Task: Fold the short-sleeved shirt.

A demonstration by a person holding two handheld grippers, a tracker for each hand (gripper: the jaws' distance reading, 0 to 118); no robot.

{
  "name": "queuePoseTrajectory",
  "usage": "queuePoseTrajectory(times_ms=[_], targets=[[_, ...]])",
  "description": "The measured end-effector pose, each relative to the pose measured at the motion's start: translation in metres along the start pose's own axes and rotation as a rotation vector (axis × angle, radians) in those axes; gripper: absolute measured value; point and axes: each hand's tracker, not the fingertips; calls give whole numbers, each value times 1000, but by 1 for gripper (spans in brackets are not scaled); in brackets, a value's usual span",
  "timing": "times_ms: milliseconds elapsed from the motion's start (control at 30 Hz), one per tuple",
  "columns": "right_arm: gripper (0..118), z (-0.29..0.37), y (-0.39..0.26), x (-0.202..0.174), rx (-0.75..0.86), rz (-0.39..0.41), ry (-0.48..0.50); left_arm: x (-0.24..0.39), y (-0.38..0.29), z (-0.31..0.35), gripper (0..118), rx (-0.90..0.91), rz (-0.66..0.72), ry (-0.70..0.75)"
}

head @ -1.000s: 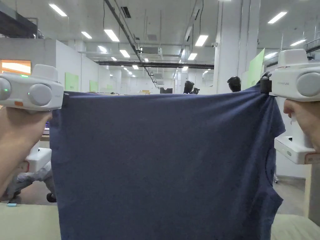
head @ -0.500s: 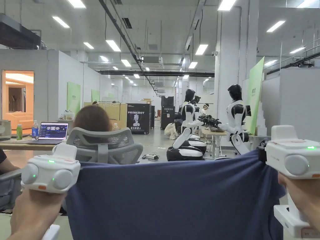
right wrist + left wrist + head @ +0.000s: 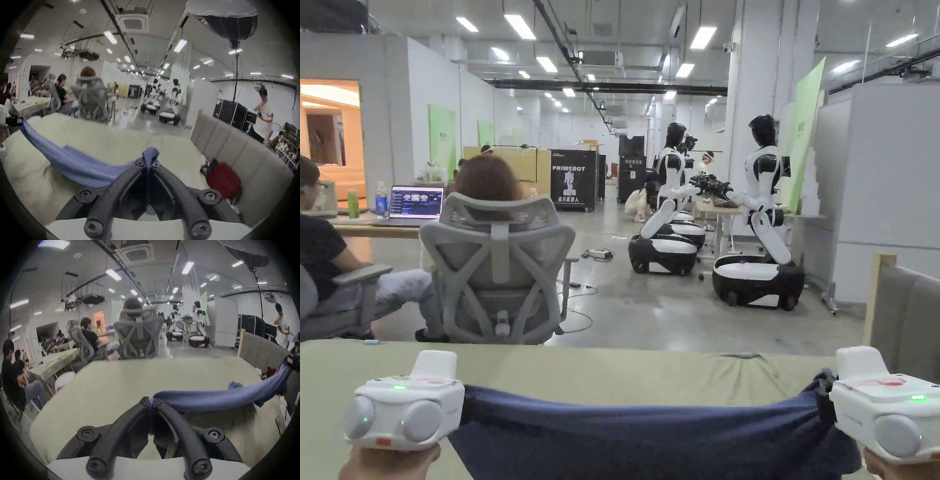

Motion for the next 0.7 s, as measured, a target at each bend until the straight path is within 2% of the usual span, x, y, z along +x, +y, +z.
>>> queuePoseTrajectory(times_ms=[133, 200, 300, 367, 400, 433, 467, 500, 533, 567, 667, 700], targets=[[0, 18, -103, -22, -193, 66, 78, -3, -101, 19, 0, -147, -34, 14], [0, 25, -150, -31, -284, 67, 116, -9, -147, 23, 0, -229, -18, 9], [0, 30, -204, -37, -385, 7, 126, -25, -200, 25, 1, -309, 45, 12], [1, 34, -222, -38, -385, -19, 116, -33, -214, 25, 1, -297, 64, -37], [5, 37, -227, -39, -360, -61, 133, -35, -220, 27, 5, -278, 61, -35], [20, 42, -227, -41, -339, -88, 148, -35, -222, 32, 20, -237, 59, -23], [53, 49, -224, -42, -332, -85, 126, -34, -222, 37, 49, -201, 63, 3], [99, 55, -219, -44, -317, -86, 124, -34, -221, 43, 88, -171, 73, 4], [117, 65, -212, -46, -278, -85, 138, -33, -220, 49, 103, -116, 85, -27], [118, 75, -206, -46, -189, -103, 147, -32, -217, 57, 104, -67, 87, -41], [115, 98, -188, -50, -84, -135, 110, -21, -208, 82, 95, 19, 86, -41], [111, 104, -184, -51, -64, -135, 109, -19, -206, 89, 89, 41, 83, -55]])
